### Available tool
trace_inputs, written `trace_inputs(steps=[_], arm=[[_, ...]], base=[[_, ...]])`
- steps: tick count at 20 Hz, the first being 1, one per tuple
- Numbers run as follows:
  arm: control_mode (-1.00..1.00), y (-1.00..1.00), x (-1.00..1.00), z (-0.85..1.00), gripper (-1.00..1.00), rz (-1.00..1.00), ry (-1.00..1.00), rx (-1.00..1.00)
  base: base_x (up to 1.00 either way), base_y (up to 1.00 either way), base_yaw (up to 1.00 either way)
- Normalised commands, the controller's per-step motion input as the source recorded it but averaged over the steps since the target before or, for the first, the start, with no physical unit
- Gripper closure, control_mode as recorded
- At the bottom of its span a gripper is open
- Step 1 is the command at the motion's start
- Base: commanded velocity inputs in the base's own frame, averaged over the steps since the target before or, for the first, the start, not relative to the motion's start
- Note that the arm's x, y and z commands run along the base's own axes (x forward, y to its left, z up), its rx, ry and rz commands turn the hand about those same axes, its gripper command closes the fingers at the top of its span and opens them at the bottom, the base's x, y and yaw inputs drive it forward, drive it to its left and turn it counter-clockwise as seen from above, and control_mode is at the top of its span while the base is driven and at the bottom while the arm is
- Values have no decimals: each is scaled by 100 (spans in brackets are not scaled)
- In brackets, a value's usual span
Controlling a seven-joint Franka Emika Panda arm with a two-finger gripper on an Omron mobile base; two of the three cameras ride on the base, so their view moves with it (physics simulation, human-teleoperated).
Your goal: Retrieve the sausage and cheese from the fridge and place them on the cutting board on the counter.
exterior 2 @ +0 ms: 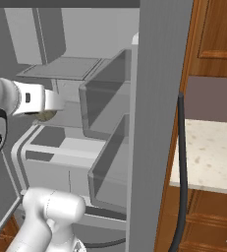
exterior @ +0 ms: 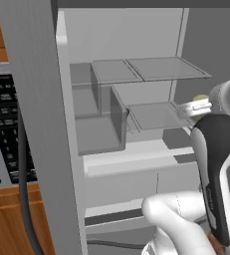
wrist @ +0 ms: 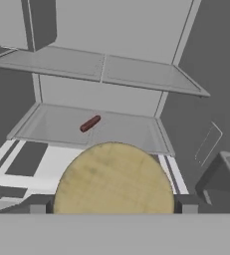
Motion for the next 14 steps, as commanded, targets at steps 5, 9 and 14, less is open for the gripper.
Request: trace_inputs(steps=[5,9,14], arm=[[100,9,-6,-3,100,0,1,0],[100,0,0,0,100,0,0,0],[100,0,0,0,100,0,0,0]], base=[[-29,15,4],[-55,0,5],[-95,-4,-1]])
